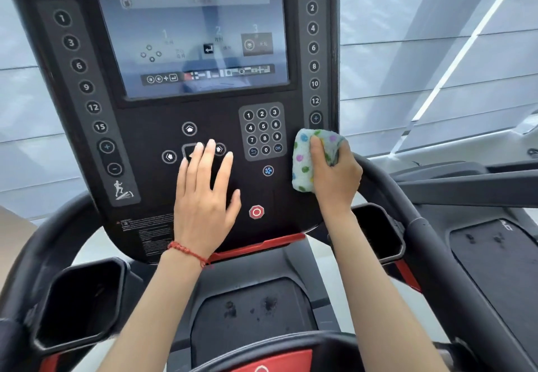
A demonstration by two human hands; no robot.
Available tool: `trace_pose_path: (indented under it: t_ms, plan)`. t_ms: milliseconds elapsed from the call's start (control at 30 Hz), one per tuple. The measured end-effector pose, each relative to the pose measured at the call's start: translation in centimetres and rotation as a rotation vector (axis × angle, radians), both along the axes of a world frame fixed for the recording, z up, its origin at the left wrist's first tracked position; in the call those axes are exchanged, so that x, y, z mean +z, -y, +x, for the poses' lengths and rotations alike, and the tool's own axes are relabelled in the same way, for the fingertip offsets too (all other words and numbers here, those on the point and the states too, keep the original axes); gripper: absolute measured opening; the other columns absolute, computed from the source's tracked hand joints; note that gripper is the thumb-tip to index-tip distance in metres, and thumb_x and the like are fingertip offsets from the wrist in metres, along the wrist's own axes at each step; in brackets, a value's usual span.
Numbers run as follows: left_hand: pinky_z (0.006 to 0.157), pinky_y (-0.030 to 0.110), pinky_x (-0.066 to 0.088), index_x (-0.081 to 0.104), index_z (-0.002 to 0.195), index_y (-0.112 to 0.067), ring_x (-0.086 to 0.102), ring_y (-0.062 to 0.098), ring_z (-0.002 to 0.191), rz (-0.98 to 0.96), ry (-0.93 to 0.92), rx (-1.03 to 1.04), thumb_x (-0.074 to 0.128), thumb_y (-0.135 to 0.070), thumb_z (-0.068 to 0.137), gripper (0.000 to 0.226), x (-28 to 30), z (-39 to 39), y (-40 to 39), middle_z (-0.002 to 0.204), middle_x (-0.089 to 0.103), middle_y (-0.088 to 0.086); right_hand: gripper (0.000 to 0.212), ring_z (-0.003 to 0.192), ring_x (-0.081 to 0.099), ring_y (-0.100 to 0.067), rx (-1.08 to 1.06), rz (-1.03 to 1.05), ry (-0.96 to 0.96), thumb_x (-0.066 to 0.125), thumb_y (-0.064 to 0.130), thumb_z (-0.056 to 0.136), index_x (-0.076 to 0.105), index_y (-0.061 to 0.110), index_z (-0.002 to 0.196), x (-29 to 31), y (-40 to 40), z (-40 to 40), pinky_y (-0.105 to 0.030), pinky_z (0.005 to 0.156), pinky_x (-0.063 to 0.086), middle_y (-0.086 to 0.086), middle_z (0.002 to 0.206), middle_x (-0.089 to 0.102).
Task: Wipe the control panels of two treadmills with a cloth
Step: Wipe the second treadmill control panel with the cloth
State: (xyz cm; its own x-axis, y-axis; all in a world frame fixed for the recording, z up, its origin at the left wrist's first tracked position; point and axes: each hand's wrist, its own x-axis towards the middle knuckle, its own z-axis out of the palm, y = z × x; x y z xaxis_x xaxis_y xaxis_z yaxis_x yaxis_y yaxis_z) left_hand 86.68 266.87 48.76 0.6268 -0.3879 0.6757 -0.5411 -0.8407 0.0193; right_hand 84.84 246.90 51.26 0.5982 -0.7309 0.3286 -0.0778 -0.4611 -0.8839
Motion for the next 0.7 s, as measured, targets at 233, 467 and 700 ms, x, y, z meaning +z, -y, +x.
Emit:
trace_pose_path:
  t_ms: [233,467,700]
  plan:
    - [0.109,0.052,0.029,0.05,0.132,-0.001,0.034,0.037,0.134,-0.001,-0.087,-0.072,0.046,-0.026,0.09,0.05,-1.0,-2.4,-0.1,0.141,0.04,0.025,0.025,0.064,0.057,-0.001,0.081,0.215,-0.056,0.062,0.042,0.083,0.054,0.024,0.068,-1.2,-0.8,-3.6,-0.017,0.063,0.046,0.012,0.067,0.06]
    - [0.108,0.051,0.031,0.048,0.133,-0.003,0.033,0.036,0.134,0.044,-0.171,-0.23,0.044,-0.029,0.089,0.051,-2.7,-3.9,0.7,0.141,0.041,0.023,0.026,0.072,0.063,-0.006,-0.006,0.264,-0.115,0.062,0.045,0.082,0.055,0.025,0.067,-2.6,-1.3,-8.7,-0.028,0.066,0.055,0.008,0.073,0.062]
    - [0.108,0.051,0.029,0.049,0.13,-0.003,0.035,0.037,0.131,0.117,-0.222,-0.457,0.042,-0.032,0.088,0.052,-4.2,-5.7,2.5,0.138,0.044,0.024,0.033,0.071,0.062,-0.007,-0.212,0.292,-0.119,0.061,0.046,0.082,0.057,0.013,0.075,-3.8,-1.9,-14.8,-0.024,0.061,0.054,0.006,0.073,0.062]
